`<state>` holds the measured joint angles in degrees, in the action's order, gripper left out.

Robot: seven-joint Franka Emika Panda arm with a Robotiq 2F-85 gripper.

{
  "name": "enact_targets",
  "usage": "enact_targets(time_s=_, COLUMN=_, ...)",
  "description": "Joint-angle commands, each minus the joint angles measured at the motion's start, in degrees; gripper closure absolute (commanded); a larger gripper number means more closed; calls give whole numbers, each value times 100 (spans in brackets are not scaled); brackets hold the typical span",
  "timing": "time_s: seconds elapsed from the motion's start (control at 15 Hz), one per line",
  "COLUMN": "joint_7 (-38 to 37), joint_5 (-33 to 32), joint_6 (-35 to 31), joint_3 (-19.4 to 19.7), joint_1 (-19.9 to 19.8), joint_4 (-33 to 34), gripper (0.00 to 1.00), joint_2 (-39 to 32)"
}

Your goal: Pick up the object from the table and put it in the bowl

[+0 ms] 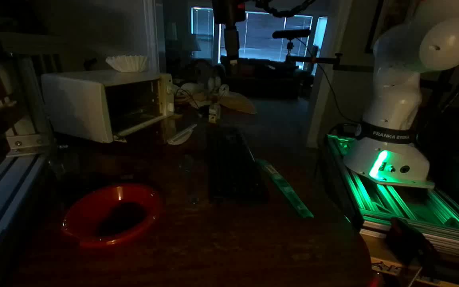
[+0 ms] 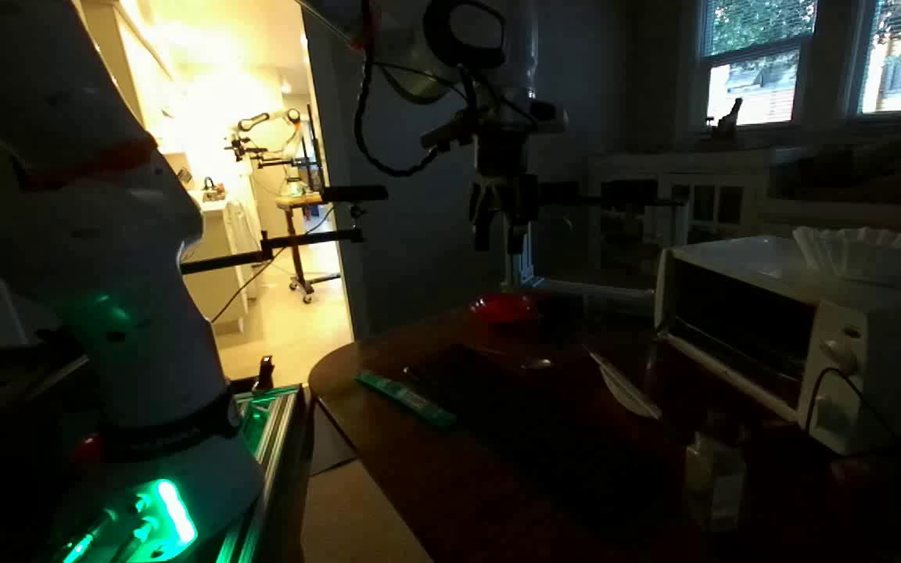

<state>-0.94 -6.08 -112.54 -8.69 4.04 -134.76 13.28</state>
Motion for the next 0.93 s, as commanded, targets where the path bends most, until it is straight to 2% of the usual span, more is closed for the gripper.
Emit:
enact_targets(time_s=0.0, joint_7=-16, joint_5=-17, joint_6=11, joint_3=72, joint_1=77, joint_4=8, gripper=0, joint_2=-5)
enact_targets(time_s=0.8, joint_7=-16, joint_5=-17, joint_6=11, joint_3=72, joint_1=77, joint_4=8, gripper=0, joint_2=-5)
enact_targets(time_s=0.87, joint_7=-284, joint_5=-94, joint_6=-263, joint_3=98, joint_1=-13, joint_4=41, gripper=0, joint_2=-42)
